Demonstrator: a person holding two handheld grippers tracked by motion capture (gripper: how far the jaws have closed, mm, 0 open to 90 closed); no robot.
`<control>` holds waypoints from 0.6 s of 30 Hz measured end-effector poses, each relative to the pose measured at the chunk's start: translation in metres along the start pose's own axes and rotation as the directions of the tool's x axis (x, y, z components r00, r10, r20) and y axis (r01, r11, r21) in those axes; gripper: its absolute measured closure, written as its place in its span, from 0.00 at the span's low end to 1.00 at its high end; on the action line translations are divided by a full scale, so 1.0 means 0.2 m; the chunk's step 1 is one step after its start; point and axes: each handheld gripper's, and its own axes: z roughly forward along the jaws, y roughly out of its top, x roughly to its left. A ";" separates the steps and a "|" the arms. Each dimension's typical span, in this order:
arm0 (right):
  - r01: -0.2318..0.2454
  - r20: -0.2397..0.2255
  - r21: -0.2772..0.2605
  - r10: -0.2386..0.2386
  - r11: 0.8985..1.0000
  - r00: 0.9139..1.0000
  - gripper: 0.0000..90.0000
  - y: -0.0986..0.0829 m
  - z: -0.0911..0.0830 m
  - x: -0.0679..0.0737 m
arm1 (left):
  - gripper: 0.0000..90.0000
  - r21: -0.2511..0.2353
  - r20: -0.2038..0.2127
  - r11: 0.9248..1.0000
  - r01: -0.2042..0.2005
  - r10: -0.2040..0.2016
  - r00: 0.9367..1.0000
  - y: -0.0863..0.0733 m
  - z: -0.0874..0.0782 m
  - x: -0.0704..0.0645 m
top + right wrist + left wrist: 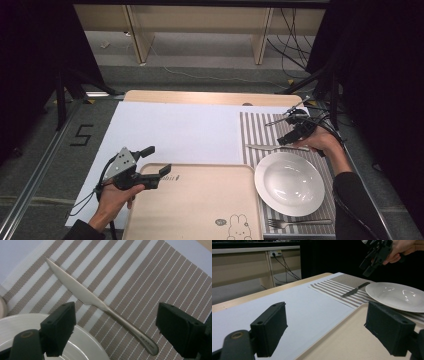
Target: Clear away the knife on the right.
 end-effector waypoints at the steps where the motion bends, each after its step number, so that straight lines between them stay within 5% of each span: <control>1: 0.011 0.009 0.000 -0.011 1.000 1.000 0.19 0.00 0.02 -0.01 | 0.18 0.006 -0.005 1.000 -0.002 0.002 1.000 0.00 0.00 0.00; 12: -0.010 0.043 0.113 0.005 0.993 0.999 0.23 0.02 0.14 -0.07 | 0.18 0.000 0.001 1.000 -0.001 0.001 1.000 0.00 0.00 0.00; 18: 0.026 0.037 0.161 -0.032 0.987 0.999 0.25 0.02 0.18 -0.07 | 0.18 0.007 -0.004 1.000 -0.007 0.007 1.000 0.00 0.00 0.00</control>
